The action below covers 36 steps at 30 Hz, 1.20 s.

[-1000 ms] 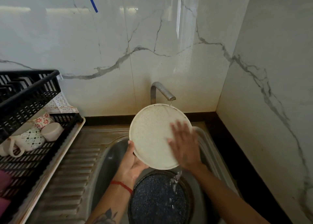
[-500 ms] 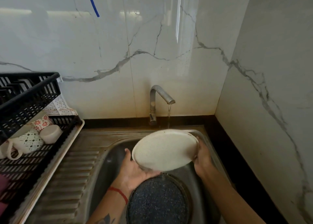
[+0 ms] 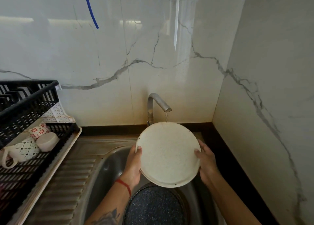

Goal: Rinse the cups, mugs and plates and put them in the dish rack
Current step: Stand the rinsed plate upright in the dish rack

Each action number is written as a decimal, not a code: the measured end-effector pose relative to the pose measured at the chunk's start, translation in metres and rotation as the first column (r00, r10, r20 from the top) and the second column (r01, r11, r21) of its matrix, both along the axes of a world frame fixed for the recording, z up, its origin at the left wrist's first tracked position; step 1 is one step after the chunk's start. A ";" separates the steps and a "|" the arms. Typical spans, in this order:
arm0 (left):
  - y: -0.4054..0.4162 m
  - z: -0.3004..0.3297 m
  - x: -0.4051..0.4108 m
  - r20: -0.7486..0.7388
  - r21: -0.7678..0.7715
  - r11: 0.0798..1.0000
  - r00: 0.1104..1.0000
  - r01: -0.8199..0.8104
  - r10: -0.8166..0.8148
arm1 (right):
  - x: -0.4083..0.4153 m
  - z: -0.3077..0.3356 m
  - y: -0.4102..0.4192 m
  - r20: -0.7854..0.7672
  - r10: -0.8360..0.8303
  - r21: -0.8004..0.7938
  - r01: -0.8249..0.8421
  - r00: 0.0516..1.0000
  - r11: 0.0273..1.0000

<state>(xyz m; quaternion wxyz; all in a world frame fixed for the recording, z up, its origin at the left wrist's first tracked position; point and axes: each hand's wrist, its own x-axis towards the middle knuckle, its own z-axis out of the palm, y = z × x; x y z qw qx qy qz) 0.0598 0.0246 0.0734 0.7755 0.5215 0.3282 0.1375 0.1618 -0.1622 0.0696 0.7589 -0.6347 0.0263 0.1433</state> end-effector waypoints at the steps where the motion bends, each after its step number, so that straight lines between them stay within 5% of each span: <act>1: -0.001 -0.003 0.003 -0.033 0.008 0.999 0.999 -0.034 0.034 | -0.002 0.009 0.001 0.045 -0.004 -0.006 0.004 0.999 1.000; 6: -0.024 -0.021 0.026 -0.192 0.025 0.995 0.976 -0.098 0.101 | -0.006 0.052 0.003 0.229 0.058 -0.105 -0.034 0.972 0.994; 12: -0.063 -0.020 0.035 -0.290 -0.316 0.949 0.951 0.013 -0.110 | 0.004 0.073 -0.009 0.372 0.132 -0.360 0.011 0.919 0.933; 20: -0.050 0.001 0.022 -0.179 0.135 0.989 0.980 -0.067 0.090 | 0.031 0.011 -0.051 0.034 -0.038 -0.329 0.047 0.999 0.943; 26: -0.042 0.026 -0.005 -0.081 0.415 0.909 0.995 -0.024 0.063 | 0.012 -0.023 -0.033 -0.163 0.068 -0.242 -0.107 0.984 0.964; 36: -0.029 0.028 -0.043 -0.154 0.530 0.843 0.988 0.091 -0.010 | -0.016 0.000 -0.004 -0.034 0.160 -0.301 -0.162 0.987 0.940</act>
